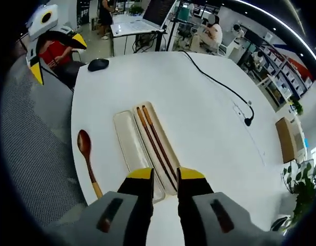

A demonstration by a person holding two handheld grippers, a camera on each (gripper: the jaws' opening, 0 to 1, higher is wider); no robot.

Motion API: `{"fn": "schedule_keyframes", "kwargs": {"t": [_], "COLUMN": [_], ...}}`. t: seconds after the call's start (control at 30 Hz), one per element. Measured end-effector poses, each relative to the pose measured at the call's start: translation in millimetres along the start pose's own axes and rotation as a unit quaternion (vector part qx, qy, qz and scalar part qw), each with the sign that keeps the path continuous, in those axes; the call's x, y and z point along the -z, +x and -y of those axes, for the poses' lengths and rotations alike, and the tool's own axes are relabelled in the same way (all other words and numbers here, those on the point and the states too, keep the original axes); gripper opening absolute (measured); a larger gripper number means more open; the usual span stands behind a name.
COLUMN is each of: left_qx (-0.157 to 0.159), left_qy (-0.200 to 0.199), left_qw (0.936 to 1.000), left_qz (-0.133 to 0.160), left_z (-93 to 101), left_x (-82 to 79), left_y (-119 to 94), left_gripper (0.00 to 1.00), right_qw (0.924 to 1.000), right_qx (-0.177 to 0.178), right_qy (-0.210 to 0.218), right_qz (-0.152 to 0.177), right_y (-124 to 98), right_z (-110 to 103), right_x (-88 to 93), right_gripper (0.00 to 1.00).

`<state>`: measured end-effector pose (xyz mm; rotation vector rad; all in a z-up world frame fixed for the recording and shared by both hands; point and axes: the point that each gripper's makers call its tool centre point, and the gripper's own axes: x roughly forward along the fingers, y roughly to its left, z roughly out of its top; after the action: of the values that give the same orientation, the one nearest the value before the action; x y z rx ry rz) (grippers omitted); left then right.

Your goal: Arrange the utensils inside the cutlery case until each visible utensil rests in its matching compartment.

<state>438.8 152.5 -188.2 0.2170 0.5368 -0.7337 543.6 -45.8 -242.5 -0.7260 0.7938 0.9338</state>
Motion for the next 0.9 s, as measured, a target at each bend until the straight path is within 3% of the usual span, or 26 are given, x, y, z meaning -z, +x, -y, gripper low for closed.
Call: {"fn": "schedule_keyframes", "kwargs": {"t": [0.23, 0.37, 0.7, 0.9], "left_qx": [-0.010, -0.009, -0.008, -0.006], "left_qy": [-0.002, 0.000, -0.006, -0.003], "left_qw": [0.9999, 0.9999, 0.9999, 1.0000], "left_qz": [0.009, 0.007, 0.006, 0.002], "left_z": [-3.5, -2.7, -2.2, -1.3], "left_x": [-3.9, -3.5, -3.2, -1.8], "left_y": [-3, -2, -2, -1], "left_gripper": [0.73, 0.73, 0.74, 0.74], "right_qw": [0.9999, 0.9965, 0.9960, 0.9960], "right_qx": [-0.004, -0.013, -0.014, -0.033], "right_qy": [0.014, 0.066, 0.076, 0.073], "right_qz": [0.009, 0.049, 0.043, 0.040], "right_y": [-13, -22, -33, -33], "right_z": [-15, -21, -33, -53], "right_x": [10.8, 10.1, 27.9, 31.2], "right_gripper": [0.15, 0.15, 0.20, 0.24]}}
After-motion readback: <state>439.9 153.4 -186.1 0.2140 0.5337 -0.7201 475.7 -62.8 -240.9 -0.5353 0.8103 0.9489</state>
